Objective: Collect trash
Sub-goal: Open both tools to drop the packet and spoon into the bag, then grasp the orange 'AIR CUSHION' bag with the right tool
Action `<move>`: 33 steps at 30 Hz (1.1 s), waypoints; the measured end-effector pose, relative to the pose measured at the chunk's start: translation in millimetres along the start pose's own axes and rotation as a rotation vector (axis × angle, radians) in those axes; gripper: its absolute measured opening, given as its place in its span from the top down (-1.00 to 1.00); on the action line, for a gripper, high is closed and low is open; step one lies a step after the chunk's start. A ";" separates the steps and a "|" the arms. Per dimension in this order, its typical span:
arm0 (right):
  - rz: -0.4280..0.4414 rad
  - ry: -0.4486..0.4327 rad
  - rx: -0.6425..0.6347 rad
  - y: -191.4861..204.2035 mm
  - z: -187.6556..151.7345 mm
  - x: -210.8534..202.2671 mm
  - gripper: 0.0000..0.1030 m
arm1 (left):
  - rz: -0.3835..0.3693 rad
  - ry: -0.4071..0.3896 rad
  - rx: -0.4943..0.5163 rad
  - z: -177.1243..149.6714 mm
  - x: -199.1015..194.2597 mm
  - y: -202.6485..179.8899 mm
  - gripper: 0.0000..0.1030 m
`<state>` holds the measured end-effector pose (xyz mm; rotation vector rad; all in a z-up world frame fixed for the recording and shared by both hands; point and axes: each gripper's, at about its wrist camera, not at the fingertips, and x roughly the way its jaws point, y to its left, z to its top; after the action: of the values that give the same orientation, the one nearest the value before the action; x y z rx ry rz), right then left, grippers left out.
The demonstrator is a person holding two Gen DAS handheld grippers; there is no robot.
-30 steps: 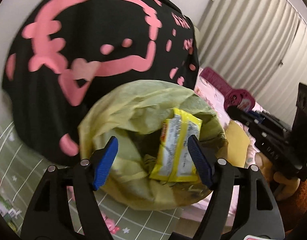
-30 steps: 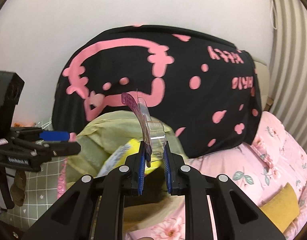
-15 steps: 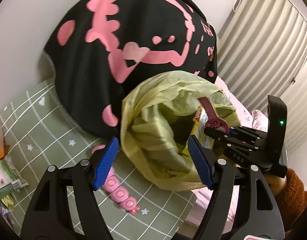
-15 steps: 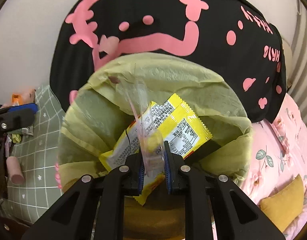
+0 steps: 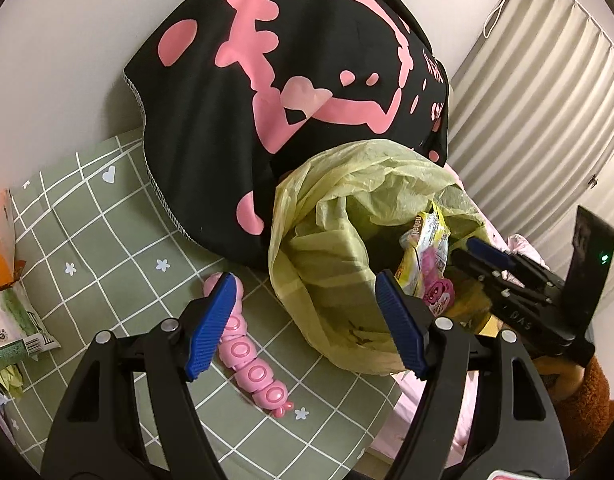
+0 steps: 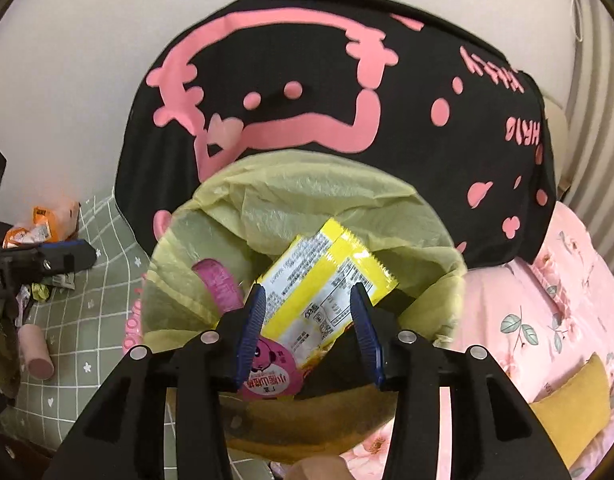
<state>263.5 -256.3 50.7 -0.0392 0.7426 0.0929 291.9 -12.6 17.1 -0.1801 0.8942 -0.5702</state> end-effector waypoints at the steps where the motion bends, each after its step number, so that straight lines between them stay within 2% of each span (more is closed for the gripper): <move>1: 0.002 -0.007 0.005 0.6 0.8 -3.0 0.19 | 0.004 -0.002 0.004 -0.7 -0.6 -0.2 -0.33; 5: 0.002 -0.044 0.006 10.3 5.6 -14.3 0.19 | 0.031 -0.022 0.016 -4.5 -7.3 2.7 -0.33; 11: 0.015 -0.089 -0.037 40.4 10.3 -18.1 0.19 | 0.126 -0.101 0.011 -11.9 -33.2 20.3 -0.33; 15: 0.063 -0.116 -0.066 68.5 14.0 -14.5 0.19 | 0.194 -0.143 0.004 -15.4 -53.9 35.2 -0.33; 25: 0.213 -0.076 -0.148 145.0 23.4 12.3 0.19 | 0.357 -0.209 -0.084 -38.3 -105.9 83.0 -0.33; 33: 0.303 -0.012 -0.189 190.3 14.1 38.9 0.19 | 0.469 -0.309 -0.221 -67.3 -164.5 139.4 -0.33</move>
<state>282.7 -63.2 34.3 -0.1060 0.7221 0.4519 213.8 198.6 35.1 -0.2417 0.6649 -0.0029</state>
